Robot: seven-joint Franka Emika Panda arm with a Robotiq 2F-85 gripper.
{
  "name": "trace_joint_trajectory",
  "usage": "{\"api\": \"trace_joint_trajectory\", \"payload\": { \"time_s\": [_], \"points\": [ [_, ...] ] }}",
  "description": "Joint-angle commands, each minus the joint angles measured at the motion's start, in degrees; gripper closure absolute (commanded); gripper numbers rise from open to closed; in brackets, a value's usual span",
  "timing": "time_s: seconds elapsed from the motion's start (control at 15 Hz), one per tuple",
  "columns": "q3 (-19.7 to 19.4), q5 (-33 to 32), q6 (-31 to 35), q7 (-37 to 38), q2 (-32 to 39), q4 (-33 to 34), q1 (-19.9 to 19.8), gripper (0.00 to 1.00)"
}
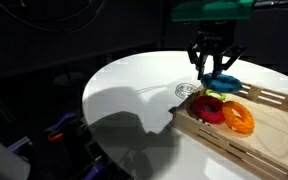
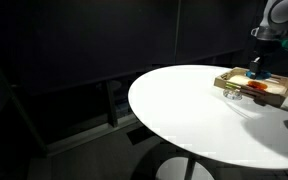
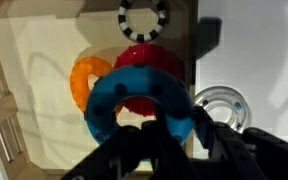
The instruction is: Put the blue ring in the box
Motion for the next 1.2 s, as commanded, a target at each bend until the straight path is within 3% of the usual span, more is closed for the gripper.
{"api": "trace_joint_trajectory", "payload": {
  "time_s": [0.0, 0.13, 0.2, 0.27, 0.4, 0.67, 1.13],
  "points": [
    [-0.68, -2.88, 3.93, 2.03, -2.42, -5.51, -0.66, 0.9],
    [-0.97, -3.24, 5.45, 2.23, -2.09, -6.97, -0.8, 0.9],
    [-1.1, -3.49, 5.85, 2.44, -1.98, -7.49, -0.78, 0.8],
    [-1.24, -3.82, 6.34, 2.68, -1.93, -8.03, -0.77, 0.43],
    [-1.41, -4.23, 6.63, 3.16, -1.98, -8.59, -0.77, 0.34],
    [-1.04, -2.63, 3.18, 2.09, -2.75, -7.18, -0.82, 0.02],
    [0.05, 1.6, -10.4, -1.6, -6.29, -1.35, -0.26, 0.0]
  ]
}}
